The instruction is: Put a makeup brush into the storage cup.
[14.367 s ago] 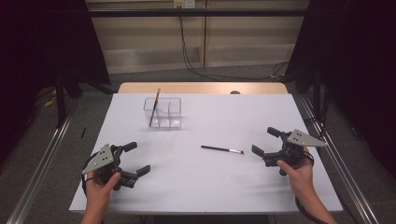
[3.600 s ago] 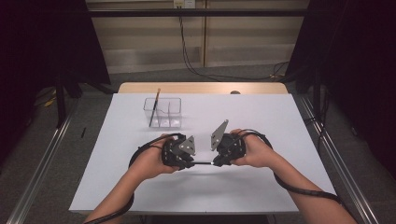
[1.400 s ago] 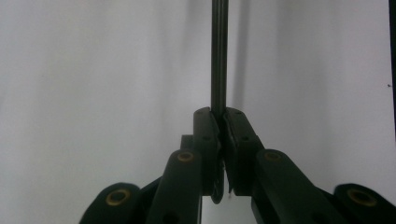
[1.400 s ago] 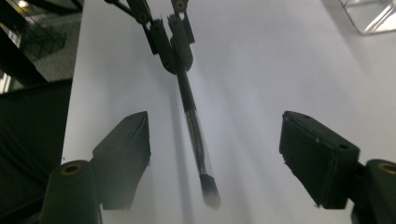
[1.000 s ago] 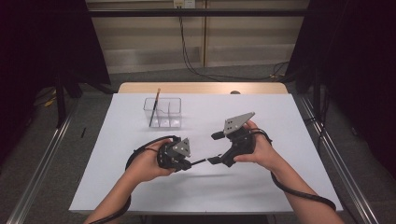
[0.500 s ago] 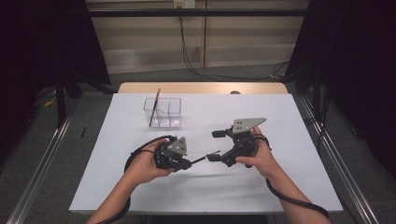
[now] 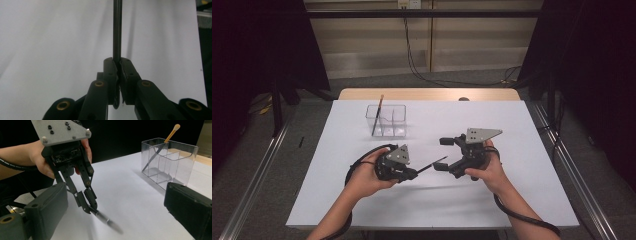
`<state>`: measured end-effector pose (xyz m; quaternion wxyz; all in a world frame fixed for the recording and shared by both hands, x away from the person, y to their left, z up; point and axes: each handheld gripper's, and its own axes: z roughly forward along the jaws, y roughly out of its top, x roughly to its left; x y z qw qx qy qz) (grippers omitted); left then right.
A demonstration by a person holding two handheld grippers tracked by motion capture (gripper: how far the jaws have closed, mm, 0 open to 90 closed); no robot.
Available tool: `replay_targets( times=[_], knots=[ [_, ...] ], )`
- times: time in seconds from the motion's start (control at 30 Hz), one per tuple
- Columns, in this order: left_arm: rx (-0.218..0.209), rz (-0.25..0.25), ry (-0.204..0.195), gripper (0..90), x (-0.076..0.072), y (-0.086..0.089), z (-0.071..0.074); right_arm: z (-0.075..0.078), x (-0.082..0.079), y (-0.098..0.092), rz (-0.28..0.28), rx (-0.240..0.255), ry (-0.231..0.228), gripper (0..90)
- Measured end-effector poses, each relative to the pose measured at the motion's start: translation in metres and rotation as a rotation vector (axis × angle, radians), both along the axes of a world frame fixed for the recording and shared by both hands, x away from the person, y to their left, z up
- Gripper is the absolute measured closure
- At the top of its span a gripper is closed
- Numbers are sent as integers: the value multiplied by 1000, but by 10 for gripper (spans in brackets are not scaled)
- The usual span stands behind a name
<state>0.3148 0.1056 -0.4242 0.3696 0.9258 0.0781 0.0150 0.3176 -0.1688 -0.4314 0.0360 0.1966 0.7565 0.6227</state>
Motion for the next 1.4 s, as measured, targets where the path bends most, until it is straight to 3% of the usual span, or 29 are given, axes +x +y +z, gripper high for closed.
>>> replay_targets(
  times=[0.4, 0.8, 1.03, 1.4],
  knots=[
    [-123, 49, 18, 842, 1, 1, -1, -2, 0, 3, -1, 10, 13, 46],
    [-312, 124, 52, 842, 4, 6, -4, -3, 0, 4, -9, 25, 17, 125],
    [-392, 157, 54, 842, 3, 7, -8, -5, 0, 2, -14, 43, 22, 257],
    [-400, 161, 55, 842, 3, -1, -11, -5, 2, 2, -19, 53, 48, 612]
  ],
)
